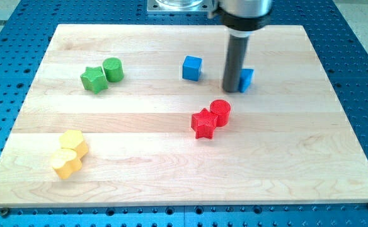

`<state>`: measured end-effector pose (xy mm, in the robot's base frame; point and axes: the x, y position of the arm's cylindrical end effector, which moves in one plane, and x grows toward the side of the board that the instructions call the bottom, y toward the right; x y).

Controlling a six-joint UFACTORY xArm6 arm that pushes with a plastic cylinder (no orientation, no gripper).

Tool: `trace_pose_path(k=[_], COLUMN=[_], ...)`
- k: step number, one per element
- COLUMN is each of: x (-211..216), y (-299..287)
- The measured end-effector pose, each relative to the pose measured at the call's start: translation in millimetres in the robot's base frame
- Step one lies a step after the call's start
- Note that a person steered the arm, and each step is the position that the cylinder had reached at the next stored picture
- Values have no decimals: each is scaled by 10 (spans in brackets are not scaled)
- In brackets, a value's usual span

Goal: Place the cube left to the triangle

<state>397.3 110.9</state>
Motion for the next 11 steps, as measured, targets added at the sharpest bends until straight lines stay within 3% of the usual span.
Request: trace_pose_path(k=[2, 3, 4, 5, 6, 8, 9, 11], x=[-198, 82, 352, 103, -245, -327, -483, -650], y=[558, -226, -1612, -1893, -1615, -654, -1350, -779])
